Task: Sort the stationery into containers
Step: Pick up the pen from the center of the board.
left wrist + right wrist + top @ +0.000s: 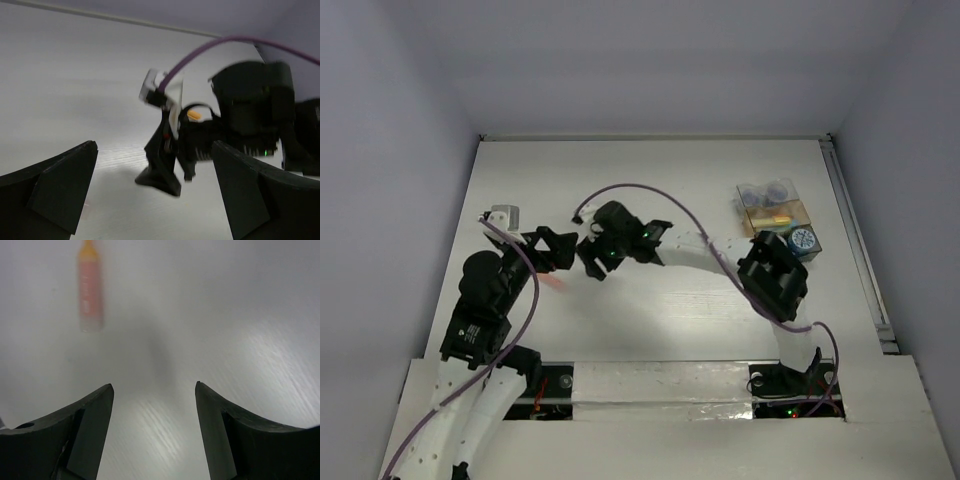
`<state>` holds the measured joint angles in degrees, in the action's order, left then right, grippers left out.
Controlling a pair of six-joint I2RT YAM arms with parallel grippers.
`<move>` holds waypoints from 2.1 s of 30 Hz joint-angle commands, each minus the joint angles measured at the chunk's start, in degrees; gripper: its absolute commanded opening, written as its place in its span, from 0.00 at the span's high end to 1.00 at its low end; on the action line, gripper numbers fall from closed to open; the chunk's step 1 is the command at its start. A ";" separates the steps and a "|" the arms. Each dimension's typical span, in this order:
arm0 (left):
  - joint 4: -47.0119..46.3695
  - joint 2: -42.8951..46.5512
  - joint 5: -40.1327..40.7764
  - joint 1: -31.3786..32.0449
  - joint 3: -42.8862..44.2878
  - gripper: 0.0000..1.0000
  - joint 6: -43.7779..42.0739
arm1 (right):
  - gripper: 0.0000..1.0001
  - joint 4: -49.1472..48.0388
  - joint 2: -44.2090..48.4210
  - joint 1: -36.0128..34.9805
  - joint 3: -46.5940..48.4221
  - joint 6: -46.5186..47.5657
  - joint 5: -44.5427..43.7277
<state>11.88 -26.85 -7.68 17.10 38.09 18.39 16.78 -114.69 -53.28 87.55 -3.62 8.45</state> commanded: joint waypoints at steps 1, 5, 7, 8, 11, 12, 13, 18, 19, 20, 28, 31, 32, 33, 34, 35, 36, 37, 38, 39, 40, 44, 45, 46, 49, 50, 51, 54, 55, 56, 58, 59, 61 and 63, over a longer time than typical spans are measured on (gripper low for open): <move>0.51 1.80 12.05 -0.93 3.66 0.02 0.68 | 0.28 -4.29 -4.38 -4.90 5.96 0.98 0.17; 1.13 3.81 17.96 -0.93 4.80 0.01 1.38 | 0.22 -4.65 -12.63 -8.77 14.38 1.15 -2.72; 1.13 5.22 21.19 -0.93 4.81 0.01 1.73 | 0.18 -3.68 -15.55 -9.91 17.89 1.51 -4.40; 0.95 6.10 22.09 -0.93 4.80 0.01 1.82 | 0.17 -2.81 -16.95 -10.79 19.57 1.77 -5.10; 0.69 9.35 24.12 -0.93 4.19 0.01 2.35 | 0.17 -0.09 -22.31 -11.32 26.76 2.30 -7.30; 0.60 9.97 24.03 -0.93 4.02 0.01 2.35 | 0.17 0.79 -23.55 -11.85 28.62 2.47 -8.00; 0.60 9.89 23.42 -0.93 3.93 0.01 2.26 | 0.17 1.67 -24.86 -11.85 30.38 2.65 -8.10; -0.01 9.27 20.96 -0.93 3.49 0.01 2.00 | 0.23 4.93 -30.76 -13.08 37.42 4.93 -12.66; -0.19 9.27 20.35 -0.93 3.40 0.01 2.09 | 0.26 4.93 -31.20 -13.08 37.69 5.02 -13.01; -0.19 9.36 20.08 -0.93 3.31 0.01 2.09 | 0.32 4.93 -31.47 -13.60 37.96 5.02 -13.37; -0.98 8.66 15.60 -0.93 2.43 0.01 2.96 | 0.86 2.22 -31.56 -13.61 36.39 0.03 -18.54; -1.51 7.52 13.23 -0.93 1.99 0.01 3.75 | 0.94 -1.91 -29.46 -12.12 33.31 -5.77 -19.61; -1.77 7.25 11.13 -0.93 1.73 0.01 3.93 | 0.96 -3.40 -27.10 -11.42 29.82 -7.44 -19.35; -2.29 6.90 9.98 -0.93 1.38 0.01 3.93 | 0.97 -6.20 -25.59 -9.93 27.79 -10.68 -18.74; -2.47 6.55 8.40 -0.93 1.29 0.01 3.84 | 0.99 -7.71 -24.01 -9.05 25.50 -12.19 -18.30; -2.56 6.29 7.95 -0.93 1.20 0.01 3.84 | 1.00 -9.72 -19.99 -8.26 22.87 -13.68 -17.51; -2.82 5.76 7.95 -0.93 1.03 0.01 3.84 | 1.00 -14.01 -17.69 -6.51 17.01 -16.39 -16.54; -3.00 5.41 5.42 -0.93 0.94 0.01 3.84 | 1.00 -15.96 -15.32 -5.62 13.82 -17.55 -16.19; -3.18 5.23 4.79 -0.93 0.85 0.01 3.84 | 1.00 -20.33 -10.77 -4.83 10.92 -18.52 -15.92; -3.44 4.62 4.09 -0.93 0.68 0.03 4.02 | 1.00 -21.94 -8.46 -3.34 5.84 -20.18 -15.74; -3.53 4.27 3.04 -0.93 0.59 0.04 4.11 | 1.00 -23.35 -6.27 -2.63 3.27 -20.90 -15.74; -3.97 1.90 0.31 -0.93 0.06 0.06 4.37 | 1.00 -28.90 3.67 -0.07 -6.58 -23.89 -14.69; -4.06 0.24 -0.48 -0.93 -0.03 0.07 4.46 | 1.00 -30.73 5.34 0.71 -8.08 -25.11 -14.51; -3.97 -0.82 -2.06 -0.93 -0.03 0.08 4.46 | 1.00 -31.53 8.58 0.72 -10.88 -25.73 -14.60; -4.49 -5.04 -6.27 -0.93 -0.38 0.11 4.28 | 1.00 -34.96 13.68 0.72 -13.97 -28.46 -15.30; -4.50 -6.97 -6.99 -0.93 -0.38 0.13 4.20 | 1.00 -36.80 14.66 0.72 -15.64 -29.33 -15.30; -4.58 -7.77 -7.69 -0.93 -0.38 0.14 4.02 | 1.00 -37.86 15.54 0.72 -16.35 -30.82 -15.22; -4.94 -10.32 -10.94 -0.93 -0.47 0.17 3.49 | 1.00 -41.63 18.01 0.72 -18.73 -33.37 -13.29; -5.46 -10.59 -11.73 -0.93 -0.64 0.17 3.49 | 1.00 -42.26 18.28 0.72 -18.99 -33.91 -12.59; -5.55 -10.68 -12.18 -0.93 -0.64 0.17 3.49 | 1.00 -42.79 18.63 0.72 -19.17 -34.43 -12.06; -5.64 -10.15 -11.92 -0.93 -0.73 0.18 3.49 | 1.00 -44.46 18.72 0.72 -19.87 -35.67 -10.57; -5.73 -9.98 -11.83 -0.93 -0.82 0.19 3.58 | 1.00 -44.72 18.80 0.72 -20.05 -36.02 -10.47; -6.16 -9.80 -12.44 -0.93 -1.08 0.22 3.58 | 1.00 -45.60 18.81 0.72 -20.31 -36.46 -10.91; -6.08 -10.06 -12.45 -0.93 -1.00 0.24 3.49 | 1.00 -46.48 18.45 0.11 -20.31 -37.07 -10.12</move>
<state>9.04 -37.52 -18.26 16.38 37.08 22.37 -23.18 -97.14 -52.56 67.37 -38.52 -2.96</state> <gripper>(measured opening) 0.766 0.309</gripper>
